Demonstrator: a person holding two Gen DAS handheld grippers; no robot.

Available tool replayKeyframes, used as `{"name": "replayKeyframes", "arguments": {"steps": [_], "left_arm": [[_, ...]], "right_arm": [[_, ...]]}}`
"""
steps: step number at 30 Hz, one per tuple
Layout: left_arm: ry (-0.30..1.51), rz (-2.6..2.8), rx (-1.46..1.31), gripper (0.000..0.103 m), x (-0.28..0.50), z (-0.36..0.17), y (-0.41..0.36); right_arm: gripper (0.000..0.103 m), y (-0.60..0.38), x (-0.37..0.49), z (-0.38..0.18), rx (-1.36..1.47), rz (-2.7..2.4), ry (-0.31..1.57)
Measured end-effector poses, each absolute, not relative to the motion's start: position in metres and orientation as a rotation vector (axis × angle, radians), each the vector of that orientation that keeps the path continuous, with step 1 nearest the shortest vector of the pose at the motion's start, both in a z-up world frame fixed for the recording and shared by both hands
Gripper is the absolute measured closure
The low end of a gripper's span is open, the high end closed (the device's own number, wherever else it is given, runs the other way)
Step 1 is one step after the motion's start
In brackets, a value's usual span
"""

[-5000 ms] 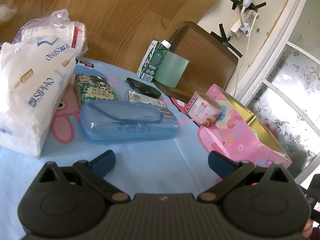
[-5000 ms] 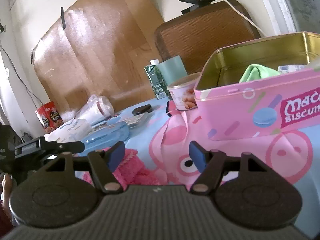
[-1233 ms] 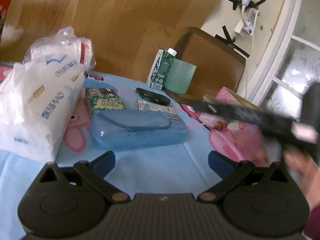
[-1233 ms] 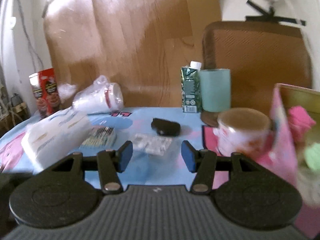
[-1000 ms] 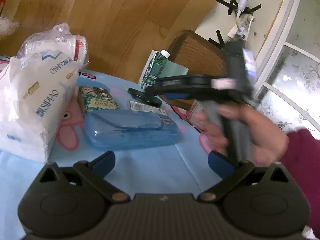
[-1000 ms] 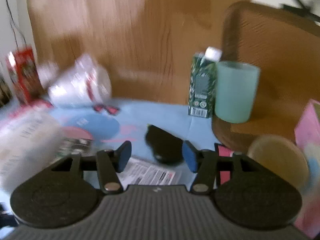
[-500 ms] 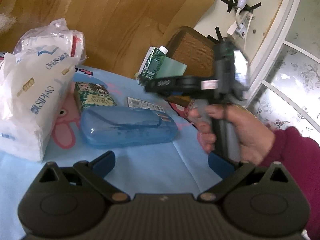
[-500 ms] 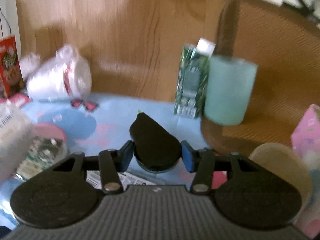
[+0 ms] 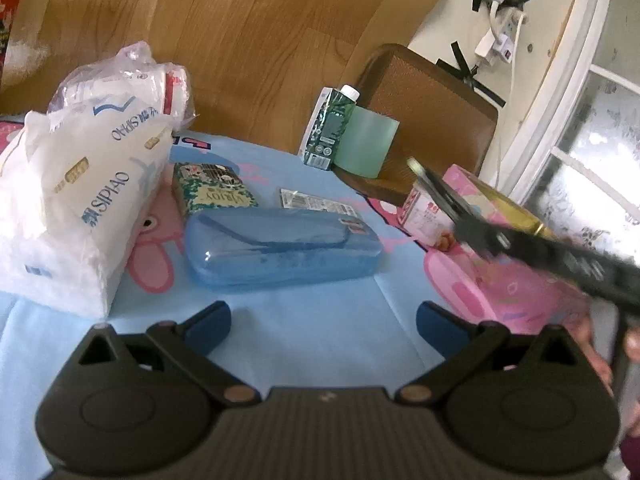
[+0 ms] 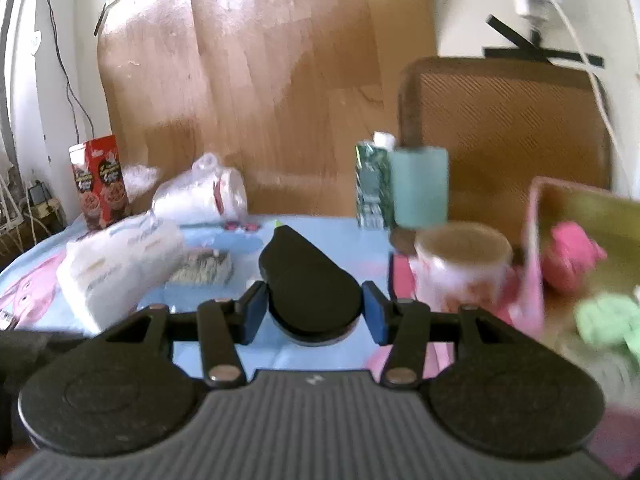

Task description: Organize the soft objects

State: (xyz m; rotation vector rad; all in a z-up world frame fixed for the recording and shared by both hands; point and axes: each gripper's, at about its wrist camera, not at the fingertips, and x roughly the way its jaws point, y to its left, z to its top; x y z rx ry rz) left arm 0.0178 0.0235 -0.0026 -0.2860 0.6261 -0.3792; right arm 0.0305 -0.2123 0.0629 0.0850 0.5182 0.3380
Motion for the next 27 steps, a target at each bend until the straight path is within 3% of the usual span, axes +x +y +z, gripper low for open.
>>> {"name": "replayKeyframes", "arguments": {"steps": [9, 27], "left_arm": [[0.630, -0.341, -0.236, 0.000, 0.017, -0.003, 0.018], [0.639, -0.309, -0.168, 0.000, 0.017, -0.003, 0.008]], "right_arm": [[0.050, -0.205, 0.000, 0.029, 0.085, 0.343, 0.591], [0.048, -0.206, -0.008, 0.014, 0.071, 0.362, 0.614]]}}
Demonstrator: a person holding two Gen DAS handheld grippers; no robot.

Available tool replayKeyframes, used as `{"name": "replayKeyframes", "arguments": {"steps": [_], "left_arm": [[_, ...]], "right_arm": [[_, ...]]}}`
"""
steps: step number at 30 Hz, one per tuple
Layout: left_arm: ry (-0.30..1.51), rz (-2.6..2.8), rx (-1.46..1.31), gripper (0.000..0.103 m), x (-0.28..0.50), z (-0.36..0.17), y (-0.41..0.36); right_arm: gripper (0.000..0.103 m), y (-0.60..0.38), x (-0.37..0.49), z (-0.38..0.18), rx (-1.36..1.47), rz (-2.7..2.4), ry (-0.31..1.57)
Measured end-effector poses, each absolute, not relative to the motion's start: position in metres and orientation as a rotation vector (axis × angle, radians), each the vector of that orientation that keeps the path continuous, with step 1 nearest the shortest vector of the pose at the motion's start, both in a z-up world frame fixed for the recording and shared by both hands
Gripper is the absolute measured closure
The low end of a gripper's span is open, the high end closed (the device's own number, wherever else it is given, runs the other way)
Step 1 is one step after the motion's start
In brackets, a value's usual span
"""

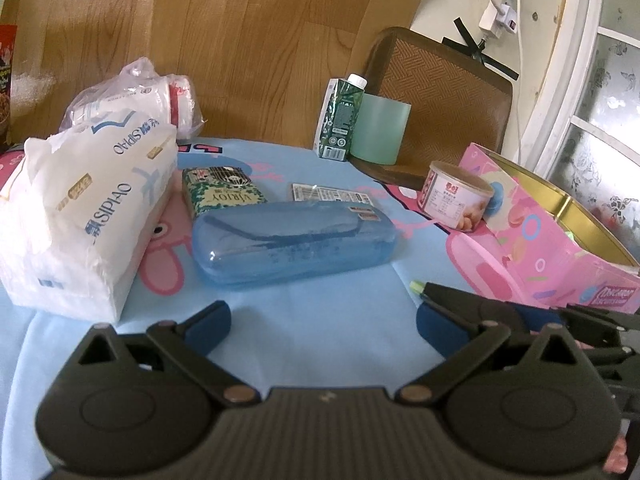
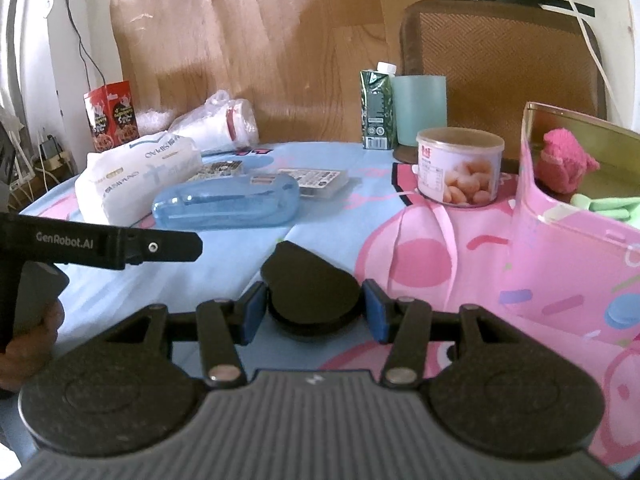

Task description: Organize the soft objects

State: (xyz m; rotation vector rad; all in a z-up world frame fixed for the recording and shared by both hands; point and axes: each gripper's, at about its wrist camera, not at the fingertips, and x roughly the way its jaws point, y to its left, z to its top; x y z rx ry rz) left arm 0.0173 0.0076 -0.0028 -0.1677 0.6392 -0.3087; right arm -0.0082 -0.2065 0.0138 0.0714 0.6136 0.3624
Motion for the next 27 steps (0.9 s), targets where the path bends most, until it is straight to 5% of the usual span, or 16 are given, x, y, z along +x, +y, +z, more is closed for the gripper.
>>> {"name": "replayKeyframes", "arguments": {"steps": [27], "left_arm": [[0.638, -0.316, -0.177, 0.000, 0.0196, -0.0039, 0.0095]], "right_arm": [[0.045, -0.2082, -0.0081, 0.0132, 0.094, 0.372, 0.615]]}}
